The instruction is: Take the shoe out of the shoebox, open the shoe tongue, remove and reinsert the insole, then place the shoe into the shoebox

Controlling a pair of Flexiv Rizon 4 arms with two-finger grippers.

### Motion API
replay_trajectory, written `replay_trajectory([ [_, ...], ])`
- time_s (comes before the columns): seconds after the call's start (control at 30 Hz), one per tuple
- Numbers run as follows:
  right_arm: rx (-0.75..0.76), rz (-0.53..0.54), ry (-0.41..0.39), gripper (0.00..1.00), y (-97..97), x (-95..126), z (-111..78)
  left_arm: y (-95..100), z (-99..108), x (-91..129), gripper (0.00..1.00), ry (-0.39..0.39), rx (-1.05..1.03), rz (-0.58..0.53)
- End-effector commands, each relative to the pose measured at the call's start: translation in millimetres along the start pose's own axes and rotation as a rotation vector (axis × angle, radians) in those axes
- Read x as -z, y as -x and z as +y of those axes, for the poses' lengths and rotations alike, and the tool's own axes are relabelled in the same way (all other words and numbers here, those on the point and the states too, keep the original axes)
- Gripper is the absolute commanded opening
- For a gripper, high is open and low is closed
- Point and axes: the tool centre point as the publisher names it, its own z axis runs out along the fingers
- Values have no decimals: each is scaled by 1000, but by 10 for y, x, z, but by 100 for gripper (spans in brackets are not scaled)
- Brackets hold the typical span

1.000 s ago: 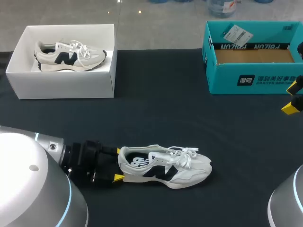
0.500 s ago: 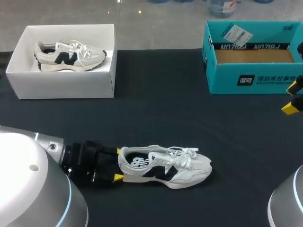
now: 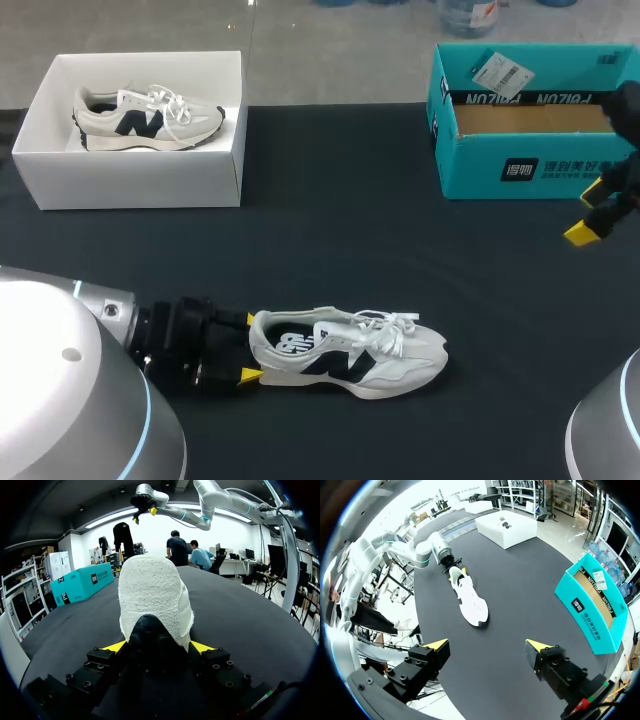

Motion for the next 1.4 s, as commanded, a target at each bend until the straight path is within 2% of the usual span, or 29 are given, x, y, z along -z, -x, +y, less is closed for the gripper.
replay_trajectory([
  [0.03,-76,-5,-25,100,-155,-383,299,-2,22,-20,0,3,-1,1],
  [0.17,-176,-4,-13,100,-295,-713,467,-2,22,-20,0,3,-1,1],
  [0.4,-332,-20,-31,100,-466,-1158,667,-2,22,-20,0,3,-1,1],
  [0.47,-390,-29,-79,100,-500,-1305,742,-2,22,-20,0,3,-1,1],
  [0.53,-415,-18,-74,100,-534,-1435,823,-2,22,-20,0,3,-1,1],
  [0.63,-447,-17,-163,100,-559,-1686,1001,-2,22,-20,0,3,-1,1],
  [0.7,-403,20,-209,100,-575,-1851,1136,-2,22,-20,0,3,-1,1],
  [1.4,-403,20,-209,100,-575,-1851,1136,-2,22,-20,0,3,-1,1],
])
